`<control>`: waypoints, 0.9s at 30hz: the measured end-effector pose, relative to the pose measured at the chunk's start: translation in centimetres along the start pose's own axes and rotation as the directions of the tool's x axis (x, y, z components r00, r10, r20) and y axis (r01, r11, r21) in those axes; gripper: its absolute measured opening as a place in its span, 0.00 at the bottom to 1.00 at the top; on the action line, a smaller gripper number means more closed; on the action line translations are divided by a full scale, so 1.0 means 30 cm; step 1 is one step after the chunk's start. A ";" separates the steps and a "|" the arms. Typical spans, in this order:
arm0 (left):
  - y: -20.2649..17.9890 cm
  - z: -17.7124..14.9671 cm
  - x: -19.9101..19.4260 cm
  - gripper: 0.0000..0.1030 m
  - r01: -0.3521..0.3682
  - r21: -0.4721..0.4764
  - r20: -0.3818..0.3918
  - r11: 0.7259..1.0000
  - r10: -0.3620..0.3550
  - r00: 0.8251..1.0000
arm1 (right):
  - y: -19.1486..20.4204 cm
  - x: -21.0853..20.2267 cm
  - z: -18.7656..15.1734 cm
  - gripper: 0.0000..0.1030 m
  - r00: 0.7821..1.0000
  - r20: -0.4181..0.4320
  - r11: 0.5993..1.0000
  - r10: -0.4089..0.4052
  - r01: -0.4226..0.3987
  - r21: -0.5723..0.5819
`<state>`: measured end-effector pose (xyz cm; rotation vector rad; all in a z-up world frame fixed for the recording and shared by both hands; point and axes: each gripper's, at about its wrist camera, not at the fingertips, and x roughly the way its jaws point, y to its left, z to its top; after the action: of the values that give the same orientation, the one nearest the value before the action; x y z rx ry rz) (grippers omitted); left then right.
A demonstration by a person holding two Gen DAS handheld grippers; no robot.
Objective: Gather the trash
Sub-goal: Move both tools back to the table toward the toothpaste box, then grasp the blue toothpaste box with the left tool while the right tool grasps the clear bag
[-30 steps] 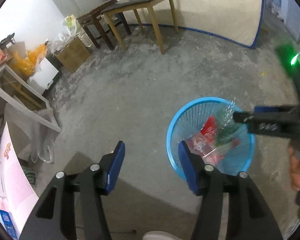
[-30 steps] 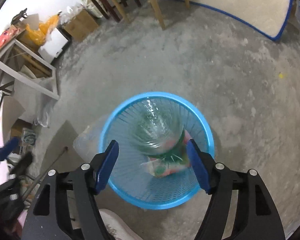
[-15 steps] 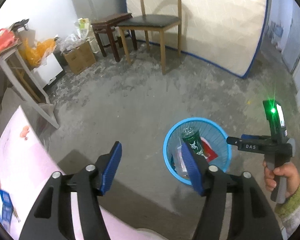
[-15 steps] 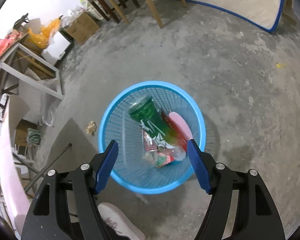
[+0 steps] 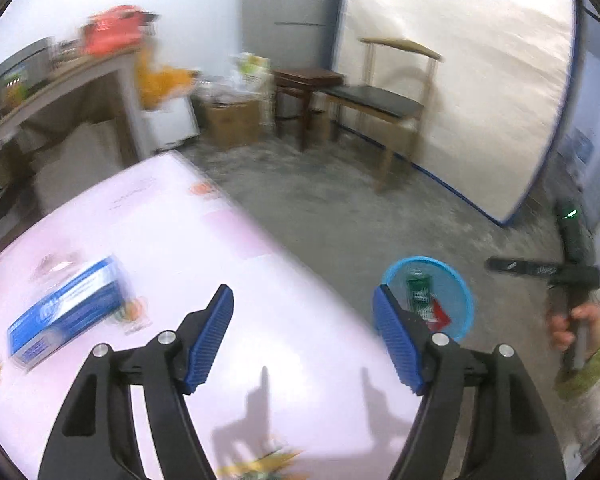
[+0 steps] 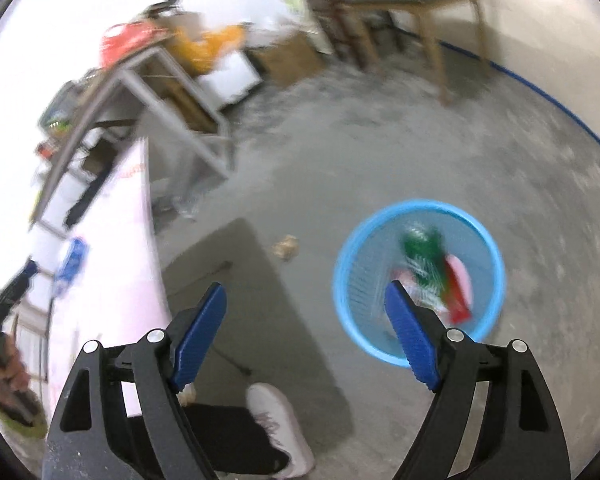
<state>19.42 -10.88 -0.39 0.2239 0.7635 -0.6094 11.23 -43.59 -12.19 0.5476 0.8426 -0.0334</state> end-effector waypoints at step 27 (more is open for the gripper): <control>0.870 -0.127 0.001 0.89 -0.184 0.027 -0.021 0.983 0.184 0.983 | 1.256 0.631 0.315 0.79 0.815 -0.462 0.888 0.350 -0.446 -0.112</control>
<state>32.65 11.68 -3.78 0.3214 0.7483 -0.4417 39.63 -12.10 -3.83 0.5242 1.1304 0.5866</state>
